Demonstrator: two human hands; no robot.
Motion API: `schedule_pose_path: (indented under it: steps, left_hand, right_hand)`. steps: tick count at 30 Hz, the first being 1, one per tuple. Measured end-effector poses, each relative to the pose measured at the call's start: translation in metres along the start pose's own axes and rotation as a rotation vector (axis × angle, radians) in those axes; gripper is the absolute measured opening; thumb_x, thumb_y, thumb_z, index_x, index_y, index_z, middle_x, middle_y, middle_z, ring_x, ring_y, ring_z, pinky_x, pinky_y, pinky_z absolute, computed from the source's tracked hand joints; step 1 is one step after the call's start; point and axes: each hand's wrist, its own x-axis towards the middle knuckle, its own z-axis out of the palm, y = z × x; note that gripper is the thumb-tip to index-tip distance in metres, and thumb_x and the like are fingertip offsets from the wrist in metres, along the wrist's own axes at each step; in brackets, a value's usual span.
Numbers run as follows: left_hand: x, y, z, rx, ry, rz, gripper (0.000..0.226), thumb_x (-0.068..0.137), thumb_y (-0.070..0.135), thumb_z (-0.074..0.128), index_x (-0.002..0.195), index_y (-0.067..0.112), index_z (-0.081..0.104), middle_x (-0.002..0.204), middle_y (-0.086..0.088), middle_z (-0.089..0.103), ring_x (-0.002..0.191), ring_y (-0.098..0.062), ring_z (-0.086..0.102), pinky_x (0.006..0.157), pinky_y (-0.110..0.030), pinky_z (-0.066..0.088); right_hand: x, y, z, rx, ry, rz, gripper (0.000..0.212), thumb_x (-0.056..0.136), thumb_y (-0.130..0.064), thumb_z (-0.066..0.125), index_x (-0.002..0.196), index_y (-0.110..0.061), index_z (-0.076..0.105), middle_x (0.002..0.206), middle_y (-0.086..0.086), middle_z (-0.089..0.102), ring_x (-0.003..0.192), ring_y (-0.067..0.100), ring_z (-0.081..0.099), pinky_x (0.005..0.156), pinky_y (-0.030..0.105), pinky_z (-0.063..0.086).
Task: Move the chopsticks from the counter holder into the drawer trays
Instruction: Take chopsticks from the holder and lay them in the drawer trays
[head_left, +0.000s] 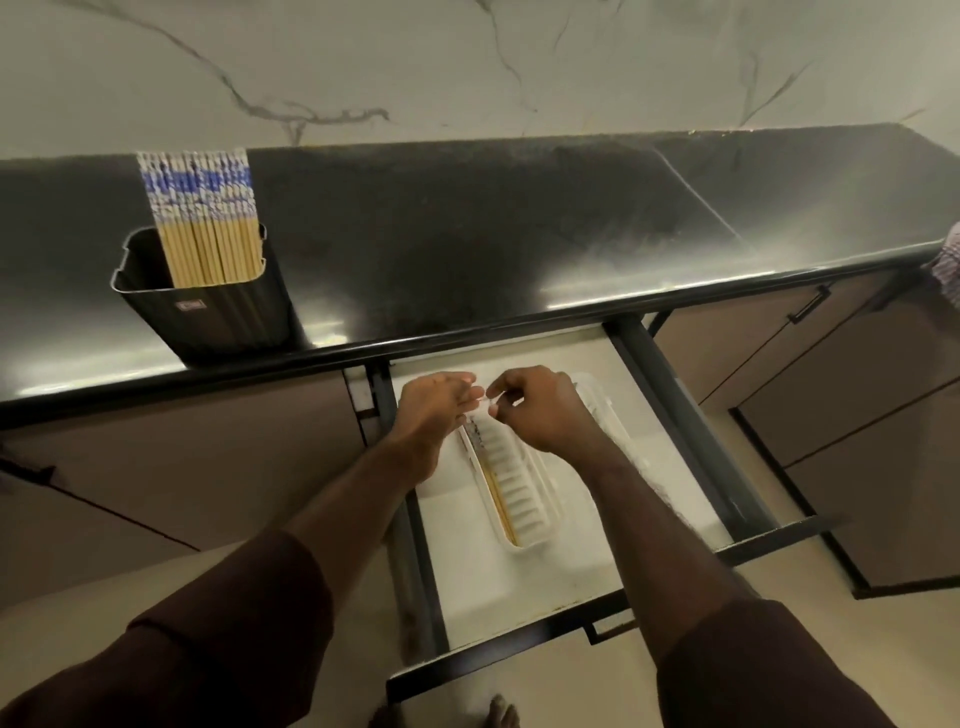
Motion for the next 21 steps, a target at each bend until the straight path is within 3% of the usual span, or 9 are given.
schedule_pose_path:
  steps: [3,6,15,21]
  left_hand:
    - [-0.017,0.031,-0.009,-0.008,0.032,0.088,0.020,0.097,0.015,0.053,0.109,0.010,0.068,0.107,-0.009,0.073,0.099,-0.018,0.070,0.084,-0.028,0.054]
    - [-0.039,0.061,-0.020,-0.036,0.063,0.194,0.017,0.096,0.013,0.054,0.104,0.010,0.069,0.103,-0.011,0.074,0.097,-0.020,0.071,0.087,-0.032,0.057]
    - [-0.093,0.128,-0.071,-0.056,0.152,0.412,0.018,0.097,0.015,0.053,0.098,0.013,0.071,0.099,-0.007,0.076,0.099,-0.021,0.071,0.093,-0.037,0.055]
    - [-0.095,0.155,-0.130,-0.118,0.211,0.484,0.018,0.097,0.013,0.054,0.102,0.007,0.070,0.102,-0.013,0.074,0.102,-0.029,0.070,0.091,-0.038,0.056]
  right_hand:
    - [-0.002,-0.032,-0.019,0.021,0.030,-0.090,0.013,0.087,-0.022,0.070,0.099,-0.020,0.073,0.091,-0.002,0.074,0.076,0.008,0.063,0.061,0.015,0.047]
    - [-0.006,-0.062,-0.042,0.042,0.041,-0.202,0.010,0.087,-0.025,0.070,0.095,-0.020,0.071,0.085,-0.005,0.070,0.076,0.008,0.065,0.063,0.020,0.053]
    - [-0.018,-0.144,-0.074,0.158,0.065,-0.424,0.013,0.086,-0.023,0.071,0.099,-0.019,0.071,0.088,-0.009,0.068,0.079,-0.002,0.062,0.060,-0.001,0.043]
    - [-0.004,-0.206,-0.061,0.149,0.062,-0.511,0.015,0.086,-0.026,0.071,0.100,-0.019,0.070,0.089,-0.012,0.066,0.079,-0.005,0.061,0.063,-0.001,0.043]
